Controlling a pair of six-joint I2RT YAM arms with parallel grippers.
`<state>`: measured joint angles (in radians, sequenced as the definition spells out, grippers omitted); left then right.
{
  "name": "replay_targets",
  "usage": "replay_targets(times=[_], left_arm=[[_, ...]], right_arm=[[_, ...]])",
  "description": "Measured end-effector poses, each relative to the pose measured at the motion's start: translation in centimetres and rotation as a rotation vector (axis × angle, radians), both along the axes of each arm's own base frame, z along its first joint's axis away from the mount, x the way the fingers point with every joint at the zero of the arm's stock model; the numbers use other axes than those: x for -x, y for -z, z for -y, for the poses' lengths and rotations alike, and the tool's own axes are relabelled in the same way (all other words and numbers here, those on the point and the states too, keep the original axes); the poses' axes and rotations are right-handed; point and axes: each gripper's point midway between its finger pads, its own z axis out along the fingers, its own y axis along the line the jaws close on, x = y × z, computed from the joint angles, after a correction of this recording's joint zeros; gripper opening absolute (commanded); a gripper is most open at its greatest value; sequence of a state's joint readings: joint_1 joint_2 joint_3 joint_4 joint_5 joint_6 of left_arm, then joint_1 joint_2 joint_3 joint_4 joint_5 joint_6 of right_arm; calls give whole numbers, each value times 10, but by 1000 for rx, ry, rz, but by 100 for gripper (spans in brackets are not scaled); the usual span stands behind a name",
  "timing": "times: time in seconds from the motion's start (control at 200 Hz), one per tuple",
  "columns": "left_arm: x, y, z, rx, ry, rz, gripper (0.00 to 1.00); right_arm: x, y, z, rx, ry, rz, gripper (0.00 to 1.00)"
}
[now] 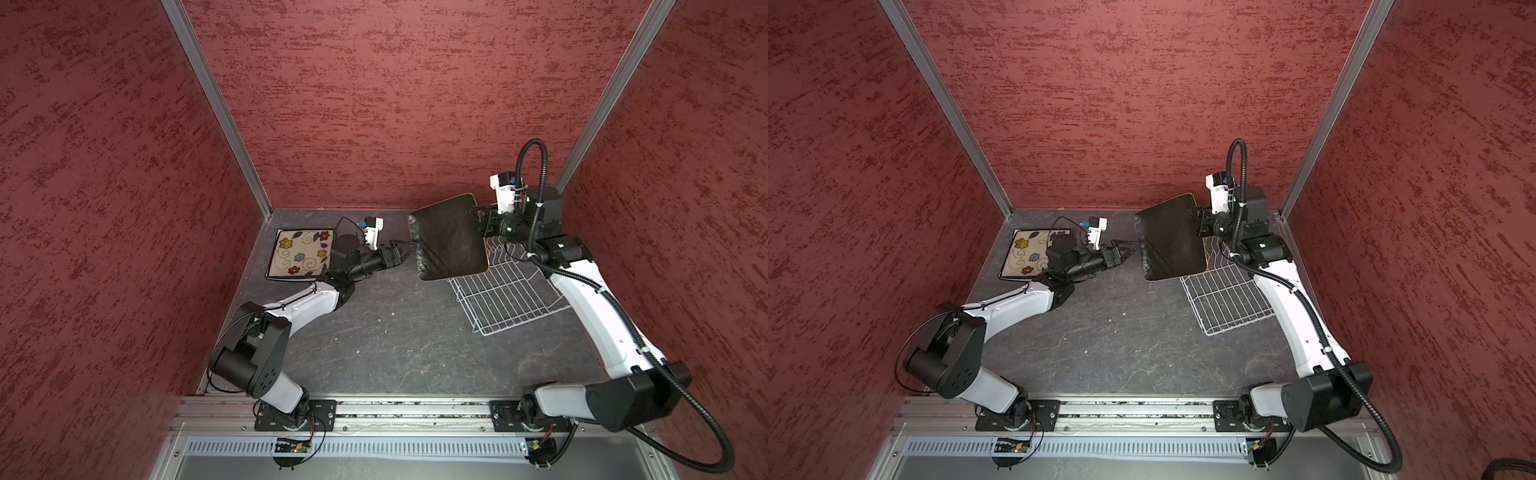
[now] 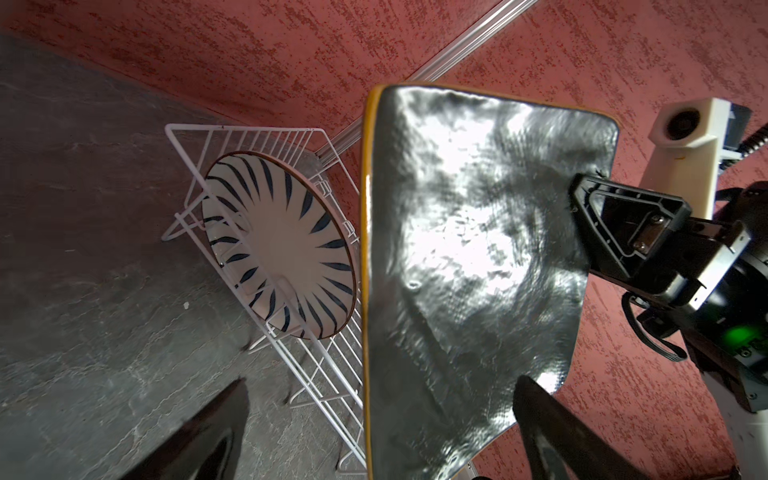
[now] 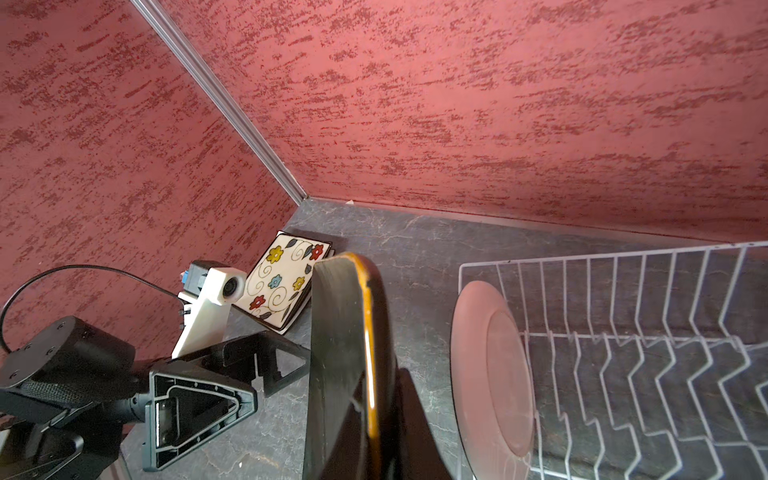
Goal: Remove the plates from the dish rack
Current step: 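Carry the dark plate toward the left gripper while the left gripper grasps its edge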
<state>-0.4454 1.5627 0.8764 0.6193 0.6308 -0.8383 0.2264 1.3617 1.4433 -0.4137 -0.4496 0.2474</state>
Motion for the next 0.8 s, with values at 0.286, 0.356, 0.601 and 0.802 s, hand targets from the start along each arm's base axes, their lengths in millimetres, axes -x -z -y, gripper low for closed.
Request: replay_targets(times=[0.286, 0.356, 0.601, 0.802], left_arm=[[1, 3, 6, 46, 47, -2, 89], [1, 2, 6, 65, 58, -3, 85], [-5, 2, 3, 139, 85, -15, 66], [-2, 0, 3, 165, 106, -25, 54]], right_arm=[[-2, 4, -12, -38, -61, -19, 0], [-4, 6, -14, -48, -68, -26, 0], [-5, 9, -21, -87, -101, -35, 0], [-8, 11, -27, -113, -132, -47, 0]])
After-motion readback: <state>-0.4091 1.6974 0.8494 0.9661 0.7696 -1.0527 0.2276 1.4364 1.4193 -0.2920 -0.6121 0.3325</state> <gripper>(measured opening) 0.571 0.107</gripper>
